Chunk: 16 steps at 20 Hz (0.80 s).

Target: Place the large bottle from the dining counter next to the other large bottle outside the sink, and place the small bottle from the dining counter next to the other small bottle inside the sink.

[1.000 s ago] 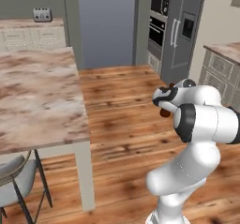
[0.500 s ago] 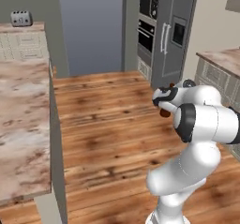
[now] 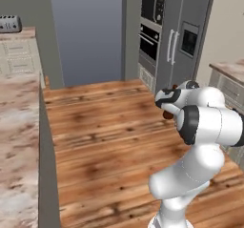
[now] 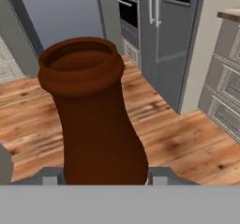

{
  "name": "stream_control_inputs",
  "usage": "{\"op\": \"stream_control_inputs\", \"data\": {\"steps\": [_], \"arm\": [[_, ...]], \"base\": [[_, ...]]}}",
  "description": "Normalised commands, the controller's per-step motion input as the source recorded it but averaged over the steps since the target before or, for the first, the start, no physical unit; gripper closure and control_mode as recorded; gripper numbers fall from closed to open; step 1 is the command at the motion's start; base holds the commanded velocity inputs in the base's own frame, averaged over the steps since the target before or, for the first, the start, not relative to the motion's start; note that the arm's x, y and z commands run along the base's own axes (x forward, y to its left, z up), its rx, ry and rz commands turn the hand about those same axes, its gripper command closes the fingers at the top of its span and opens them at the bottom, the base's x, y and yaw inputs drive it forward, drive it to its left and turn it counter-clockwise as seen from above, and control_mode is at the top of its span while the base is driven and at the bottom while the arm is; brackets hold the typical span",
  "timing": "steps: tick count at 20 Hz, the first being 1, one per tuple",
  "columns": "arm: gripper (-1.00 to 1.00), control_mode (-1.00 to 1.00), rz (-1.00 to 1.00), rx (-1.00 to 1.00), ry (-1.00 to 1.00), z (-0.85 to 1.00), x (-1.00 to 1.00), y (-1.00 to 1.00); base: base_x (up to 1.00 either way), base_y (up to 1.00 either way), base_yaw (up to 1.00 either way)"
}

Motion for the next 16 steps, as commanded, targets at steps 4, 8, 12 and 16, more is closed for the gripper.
{"op": "stream_control_inputs", "data": {"steps": [4,8,12,16], "arm": [[1.00,1.00,0.00,0.00,0.00,0.00,0.00,0.00],[1.00,1.00,0.00,0.00,0.00,0.00,0.00,0.00],[1.00,1.00,0.00,0.00,0.00,0.00,0.00,0.00],[1.00,1.00,0.00,0.00,0.00,0.00,0.00,0.00]], "base": [[1.00,-0.11,-0.04],[1.00,-0.09,-0.01],[1.00,-0.05,0.00],[1.00,-0.03,0.07]]}}
